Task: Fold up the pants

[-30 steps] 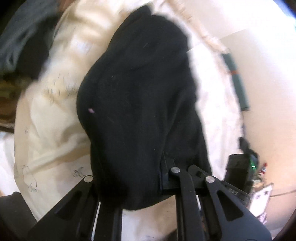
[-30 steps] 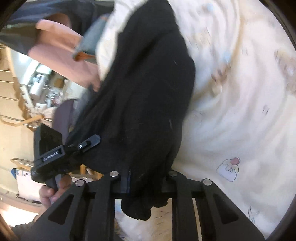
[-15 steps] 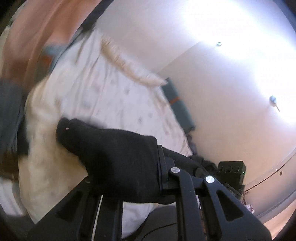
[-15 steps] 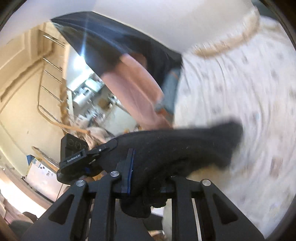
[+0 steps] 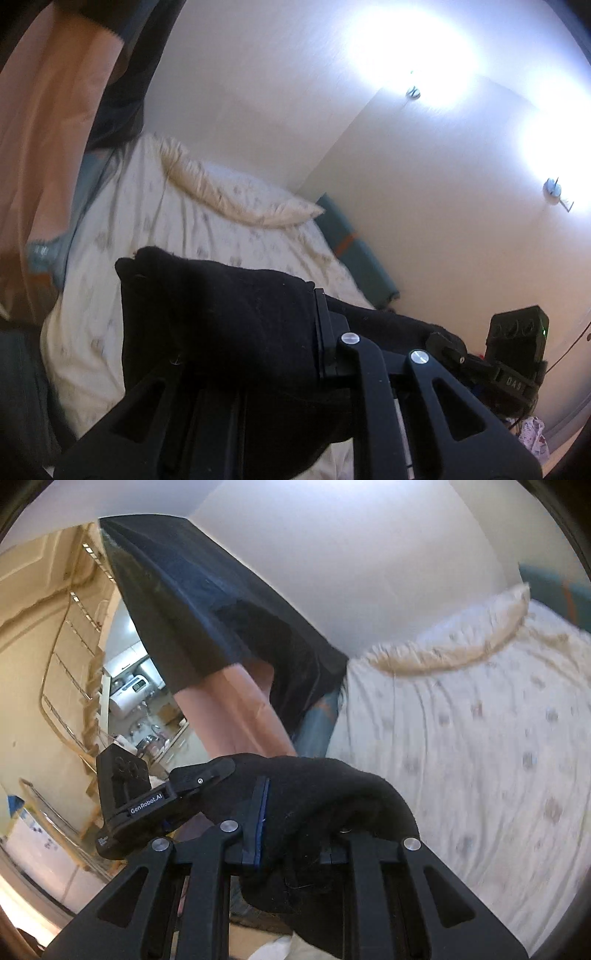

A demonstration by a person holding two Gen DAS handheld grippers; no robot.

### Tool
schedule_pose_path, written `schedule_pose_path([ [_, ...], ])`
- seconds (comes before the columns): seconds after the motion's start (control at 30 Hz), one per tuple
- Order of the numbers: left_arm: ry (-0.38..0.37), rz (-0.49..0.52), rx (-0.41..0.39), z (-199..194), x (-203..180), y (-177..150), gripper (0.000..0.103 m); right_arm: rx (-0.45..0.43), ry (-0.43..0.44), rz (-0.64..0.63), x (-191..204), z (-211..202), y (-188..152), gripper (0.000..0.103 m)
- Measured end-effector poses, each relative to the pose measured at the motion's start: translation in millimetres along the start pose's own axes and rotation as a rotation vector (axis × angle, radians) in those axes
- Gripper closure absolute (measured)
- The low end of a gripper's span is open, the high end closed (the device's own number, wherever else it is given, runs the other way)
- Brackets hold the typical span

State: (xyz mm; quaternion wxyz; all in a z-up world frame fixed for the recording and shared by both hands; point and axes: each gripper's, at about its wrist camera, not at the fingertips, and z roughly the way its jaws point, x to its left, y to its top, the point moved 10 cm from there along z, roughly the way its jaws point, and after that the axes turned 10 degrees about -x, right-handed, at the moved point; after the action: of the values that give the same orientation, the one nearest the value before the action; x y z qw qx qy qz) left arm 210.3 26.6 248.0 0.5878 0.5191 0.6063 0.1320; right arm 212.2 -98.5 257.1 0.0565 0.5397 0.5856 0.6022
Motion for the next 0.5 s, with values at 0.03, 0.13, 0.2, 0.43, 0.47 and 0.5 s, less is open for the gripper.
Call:
schedule_pose_path([
  [0.03,-0.015,0.010,-0.029,-0.4,-4.0,6.8,0.092,-0.023,0.010,-0.031,3.1,-0.4,5.7,0.085],
  [0.13,-0.063,0.072,-0.107,-11.5,-14.4,6.8,0.092,-0.063,0.046,-0.078,10.2,-10.0,4.5,0.085],
  [0.2,-0.077,0.120,-0.120,-20.5,-13.9,-11.7,0.092,-0.045,0.044,-0.096,5.9,-14.6,-10.6,0.085],
  [0.43,0.040,-0.002,0.198,-53.0,67.8,-229.3,0.092,0.246,-0.036,0.076,-69.2,-39.2,-191.8,0.085],
  [0.47,0.075,-0.021,0.256,-55.6,80.6,-263.2,0.092,0.312,-0.063,0.116,-86.2,-43.2,-233.9,0.084],
  [0.5,0.118,-0.047,0.341,-58.7,97.8,-311.9,0.092,0.354,-0.084,0.143,-97.4,-46.2,-261.9,0.084],
])
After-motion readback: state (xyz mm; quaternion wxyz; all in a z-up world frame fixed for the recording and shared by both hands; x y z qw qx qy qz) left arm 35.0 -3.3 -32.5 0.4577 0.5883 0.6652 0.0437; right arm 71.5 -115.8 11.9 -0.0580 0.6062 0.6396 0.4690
